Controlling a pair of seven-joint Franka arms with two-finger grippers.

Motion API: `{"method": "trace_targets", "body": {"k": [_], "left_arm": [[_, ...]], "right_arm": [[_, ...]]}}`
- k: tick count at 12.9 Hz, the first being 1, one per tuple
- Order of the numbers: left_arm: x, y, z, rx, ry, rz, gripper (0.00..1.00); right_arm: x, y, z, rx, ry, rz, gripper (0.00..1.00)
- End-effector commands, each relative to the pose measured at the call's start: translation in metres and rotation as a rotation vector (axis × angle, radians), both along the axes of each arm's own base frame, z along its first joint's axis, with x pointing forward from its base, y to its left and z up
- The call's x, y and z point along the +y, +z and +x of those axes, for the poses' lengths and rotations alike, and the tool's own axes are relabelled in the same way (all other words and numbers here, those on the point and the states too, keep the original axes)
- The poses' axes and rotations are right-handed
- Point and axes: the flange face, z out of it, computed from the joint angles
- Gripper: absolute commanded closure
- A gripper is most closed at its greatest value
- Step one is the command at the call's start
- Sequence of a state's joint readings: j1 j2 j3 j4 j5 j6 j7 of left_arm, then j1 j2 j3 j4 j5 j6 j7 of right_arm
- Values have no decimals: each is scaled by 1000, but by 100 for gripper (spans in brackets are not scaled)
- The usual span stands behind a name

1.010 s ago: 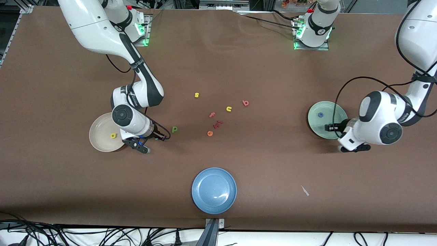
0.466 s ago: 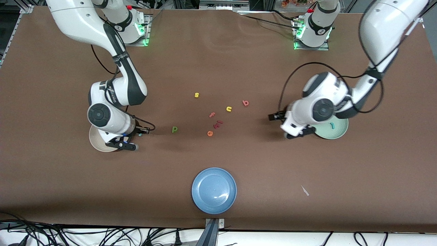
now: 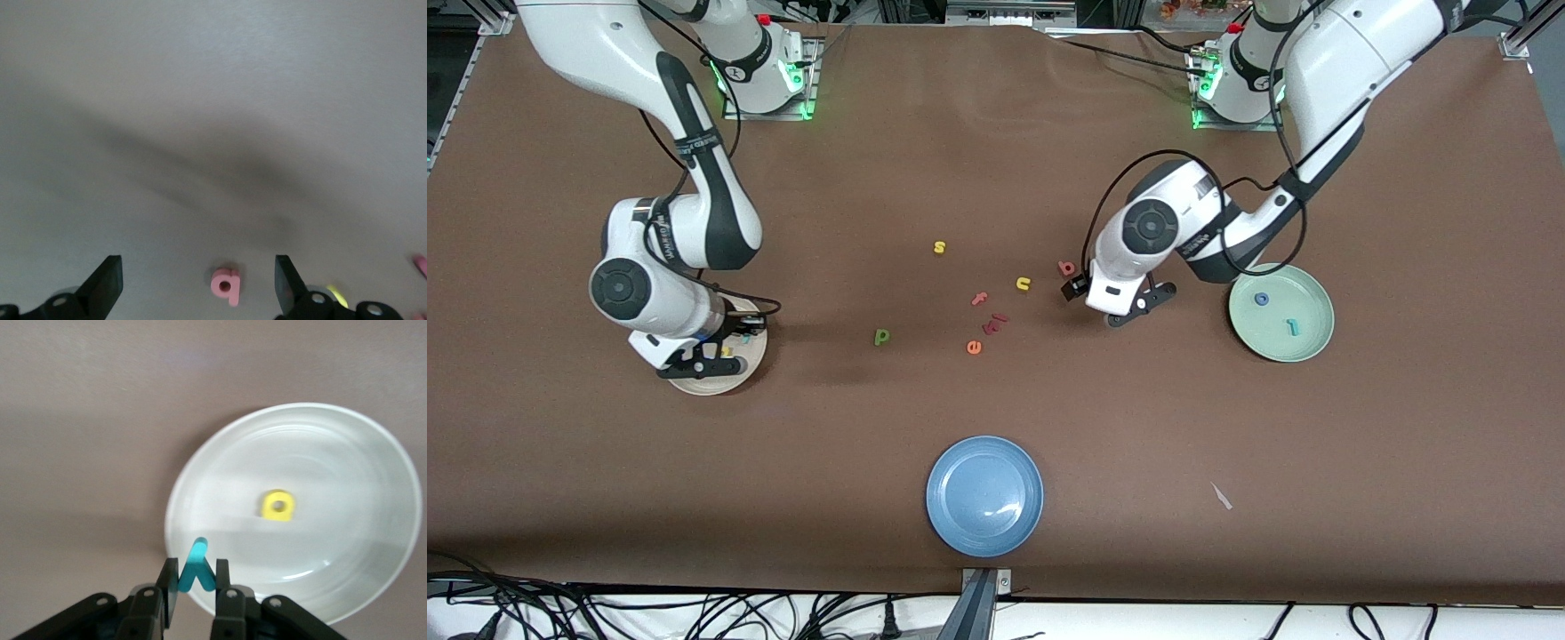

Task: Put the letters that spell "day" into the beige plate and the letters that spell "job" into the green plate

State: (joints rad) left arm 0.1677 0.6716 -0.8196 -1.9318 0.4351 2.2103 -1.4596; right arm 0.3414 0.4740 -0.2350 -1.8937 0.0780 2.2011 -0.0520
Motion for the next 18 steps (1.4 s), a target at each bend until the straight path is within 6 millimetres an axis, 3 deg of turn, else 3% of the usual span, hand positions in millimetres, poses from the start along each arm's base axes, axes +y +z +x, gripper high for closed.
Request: {"method": "trace_targets", "body": {"k": [1, 2, 3, 6, 10, 12, 13, 15, 18], "left_arm": [[-16, -21, -13, 9, 58, 34, 0], [-24, -24, -19, 8, 60, 46, 0], [-30, -27, -23, 5, 62, 54, 0], [-49, -33, -33, -10, 77, 20, 1], [-50, -45, -38, 5, 77, 23, 8], [-47, -56, -38, -5, 65, 38, 11], [-48, -56, -37, -14, 74, 22, 22], [-48, -55, -33, -25, 83, 10, 24], [-48, -56, -35, -20, 89, 12, 34]], "right_arm": [[-20, -5, -6, 16, 73, 3, 65], [-23, -5, -4, 14, 65, 4, 22], [-21, -4, -4, 16, 52, 6, 0], [5, 3, 0, 0, 9, 18, 0], [87, 7, -6, -21, -186, 36, 0], [118, 3, -8, -26, -235, 48, 0], [130, 1, -7, -33, -262, 55, 0], [154, -5, -9, -60, -300, 77, 0], [195, -26, -16, -117, -312, 107, 0]]}}
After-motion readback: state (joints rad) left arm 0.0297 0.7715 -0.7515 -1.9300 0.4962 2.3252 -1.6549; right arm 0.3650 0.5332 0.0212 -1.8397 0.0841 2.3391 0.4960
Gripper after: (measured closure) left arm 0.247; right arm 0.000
